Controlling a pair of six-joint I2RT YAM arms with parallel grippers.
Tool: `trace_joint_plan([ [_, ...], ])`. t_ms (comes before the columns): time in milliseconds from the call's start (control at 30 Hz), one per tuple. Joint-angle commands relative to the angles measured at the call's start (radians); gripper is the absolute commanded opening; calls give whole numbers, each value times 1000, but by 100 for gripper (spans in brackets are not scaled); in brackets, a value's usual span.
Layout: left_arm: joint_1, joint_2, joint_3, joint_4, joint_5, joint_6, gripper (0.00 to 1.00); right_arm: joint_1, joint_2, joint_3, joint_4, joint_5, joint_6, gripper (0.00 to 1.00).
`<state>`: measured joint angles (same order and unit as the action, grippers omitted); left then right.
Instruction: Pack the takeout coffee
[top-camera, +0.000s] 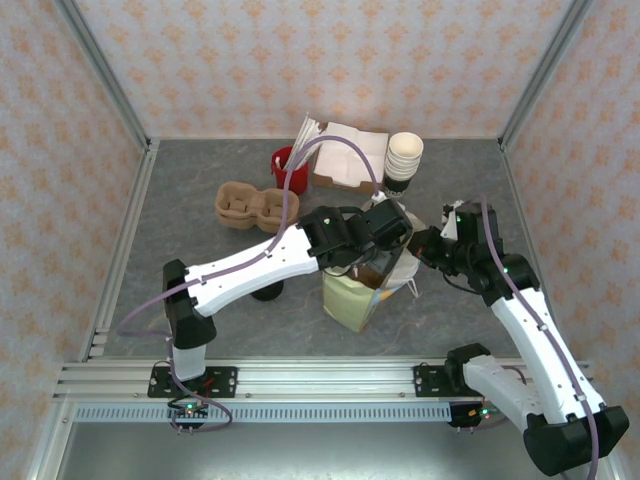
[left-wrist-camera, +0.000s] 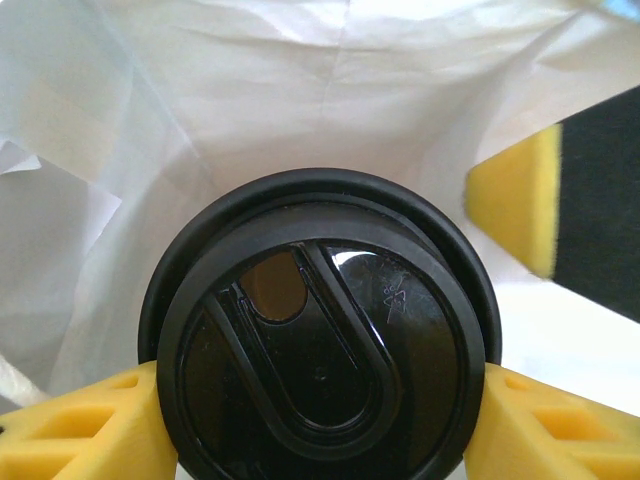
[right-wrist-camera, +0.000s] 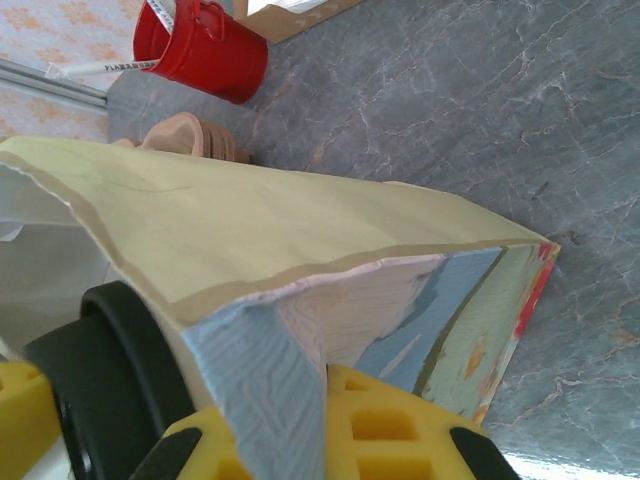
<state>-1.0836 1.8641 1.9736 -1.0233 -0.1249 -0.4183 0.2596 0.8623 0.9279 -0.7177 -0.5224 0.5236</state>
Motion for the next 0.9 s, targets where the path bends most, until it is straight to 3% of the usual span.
trace_joint_plan([
  [0, 9, 24, -1, 26, 24, 30, 66, 6, -5, 30, -4, 27, -55, 0],
  [367, -2, 6, 65, -20, -19, 71, 65, 6, -12, 104, 118, -12, -251, 0],
  [867, -24, -59, 5, 35, -279, 39, 65, 5, -44, 67, 176, -68, -276, 0],
])
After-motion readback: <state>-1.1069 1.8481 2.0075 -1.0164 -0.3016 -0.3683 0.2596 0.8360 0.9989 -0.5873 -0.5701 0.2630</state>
